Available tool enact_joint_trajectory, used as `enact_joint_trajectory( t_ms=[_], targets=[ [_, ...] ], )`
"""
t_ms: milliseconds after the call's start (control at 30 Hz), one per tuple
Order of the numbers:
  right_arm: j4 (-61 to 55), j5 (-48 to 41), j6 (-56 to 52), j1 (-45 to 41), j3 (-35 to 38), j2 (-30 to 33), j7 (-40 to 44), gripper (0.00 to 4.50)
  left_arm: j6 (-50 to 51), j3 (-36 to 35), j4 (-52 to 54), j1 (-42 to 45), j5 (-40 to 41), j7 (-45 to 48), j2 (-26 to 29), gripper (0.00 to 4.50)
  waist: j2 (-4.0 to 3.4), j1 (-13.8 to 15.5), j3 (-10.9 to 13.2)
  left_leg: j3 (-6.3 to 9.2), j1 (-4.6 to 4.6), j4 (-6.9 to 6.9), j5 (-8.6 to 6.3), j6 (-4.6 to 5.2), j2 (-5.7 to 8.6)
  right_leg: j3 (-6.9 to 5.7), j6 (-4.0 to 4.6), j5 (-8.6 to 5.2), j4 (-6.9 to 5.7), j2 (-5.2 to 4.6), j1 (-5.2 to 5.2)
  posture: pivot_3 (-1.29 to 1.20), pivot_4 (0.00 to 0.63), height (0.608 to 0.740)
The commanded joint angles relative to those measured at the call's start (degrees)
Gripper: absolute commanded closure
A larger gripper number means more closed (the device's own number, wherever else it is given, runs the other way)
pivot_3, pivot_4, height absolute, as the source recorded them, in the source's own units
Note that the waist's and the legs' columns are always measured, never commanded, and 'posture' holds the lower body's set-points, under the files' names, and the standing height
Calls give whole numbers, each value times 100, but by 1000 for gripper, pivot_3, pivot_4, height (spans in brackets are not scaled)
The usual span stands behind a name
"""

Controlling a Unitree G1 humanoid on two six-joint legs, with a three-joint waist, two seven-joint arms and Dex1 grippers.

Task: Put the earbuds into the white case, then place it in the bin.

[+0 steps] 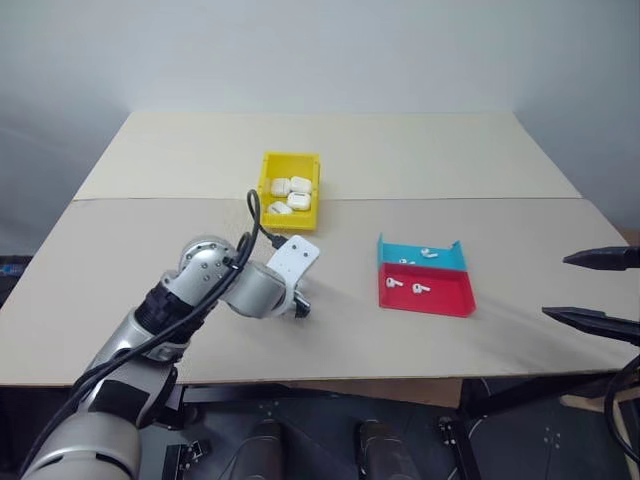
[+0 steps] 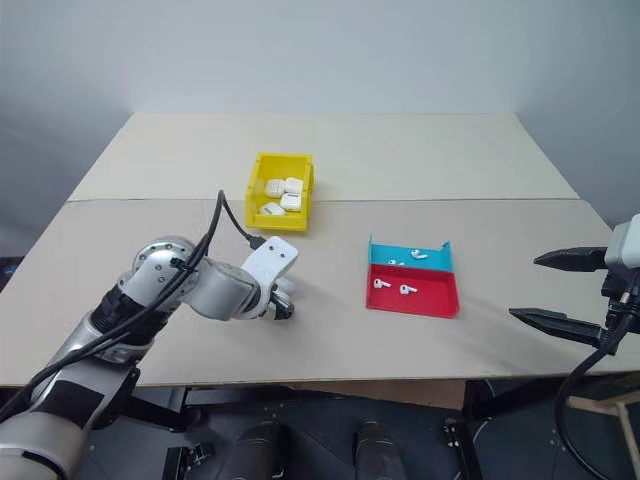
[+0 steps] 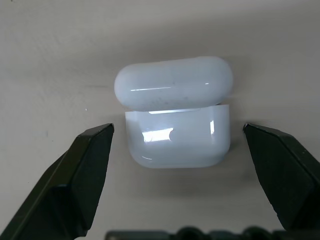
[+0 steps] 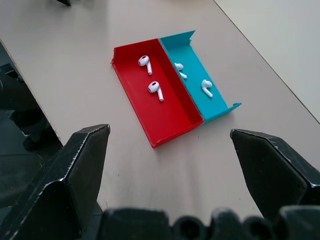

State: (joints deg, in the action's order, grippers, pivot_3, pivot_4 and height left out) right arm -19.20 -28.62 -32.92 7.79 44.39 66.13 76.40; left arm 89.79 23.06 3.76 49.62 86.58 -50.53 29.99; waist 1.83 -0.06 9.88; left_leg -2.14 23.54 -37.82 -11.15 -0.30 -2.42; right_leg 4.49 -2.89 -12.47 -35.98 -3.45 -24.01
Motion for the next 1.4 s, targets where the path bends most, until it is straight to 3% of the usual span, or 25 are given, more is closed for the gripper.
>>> enact_joint_trajectory(
  t_ms=[33,67,167,300,533,667,800,900,1033,1167,1267,1400],
  targets=[
    [-53,-102,-16,-86,83,-5,-101,19,271,10,-133,-109,-388,240,8,0,0,-24,-1,0,0,0,0,0,0,0,0,0,0,0,0,0,150,740],
    [-40,-102,-7,-93,72,-5,-113,19,271,-19,-134,-114,-391,304,-7,0,0,-37,-1,0,-1,0,0,0,1,0,0,0,0,0,1,0,150,740],
    [-33,-111,1,-109,32,-18,-159,0,271,-14,-109,-129,-412,460,17,549,0,-72,-2,3,-1,0,0,-1,2,0,-1,0,0,-1,2,0,150,740],
    [-53,-91,38,-72,-16,-75,-210,0,271,-86,-113,-118,-593,546,81,1719,0,-86,-2,4,-1,0,-1,-1,1,0,-1,0,0,0,1,0,150,740],
    [9,-88,88,-142,-84,-94,-240,0,271,54,478,1,-1250,976,533,1719,2,-153,0,11,-4,0,-4,-7,5,3,-1,3,-2,3,-5,0,150,740],
    [181,-35,208,-252,-136,-9,-208,0,271,-348,851,84,-1448,1647,1201,1719,6,-219,3,13,5,6,-4,-6,5,3,-1,3,-2,4,-15,0,150,740],
    [442,24,367,-486,-226,74,-205,0,120,-879,1344,-73,-1771,2584,1522,1719,8,-207,4,14,24,7,-1,0,10,3,-4,2,8,0,-23,0,150,740],
    [546,3,443,-701,-411,92,-227,0,-1115,-1462,1949,-694,-2258,3846,1800,1719,8,-198,4,14,31,10,-3,2,14,4,-6,0,21,-5,-24,0,150,740],
    [488,57,621,-976,-762,154,-277,0,-3617,-1771,2235,-1945,-3506,5724,1627,1719,9,-188,4,13,28,30,-3,3,13,4,5,-3,28,-5,-25,0,150,740],
    [228,223,760,-1012,-1082,396,-158,0,-7499,-1708,1637,-3093,-4929,7989,511,1719,-3,-91,-2,11,28,35,-2,4,15,3,9,-3,33,-8,-25,0,150,740],
    [60,403,1158,-1127,-1456,488,-107,0,-8326,-1491,1116,-3255,-5274,9008,61,1719,1,-55,-1,8,35,38,-2,4,5,-1,23,6,59,-3,-23,0,150,740],
    [175,664,1583,-1645,-2488,845,216,0,-9673,-1380,155,-3248,-5633,9831,-832,1719,-15,-39,-10,5,40,35,0,8,9,2,5,12,86,-5,-12,0,150,740]
  ],
)
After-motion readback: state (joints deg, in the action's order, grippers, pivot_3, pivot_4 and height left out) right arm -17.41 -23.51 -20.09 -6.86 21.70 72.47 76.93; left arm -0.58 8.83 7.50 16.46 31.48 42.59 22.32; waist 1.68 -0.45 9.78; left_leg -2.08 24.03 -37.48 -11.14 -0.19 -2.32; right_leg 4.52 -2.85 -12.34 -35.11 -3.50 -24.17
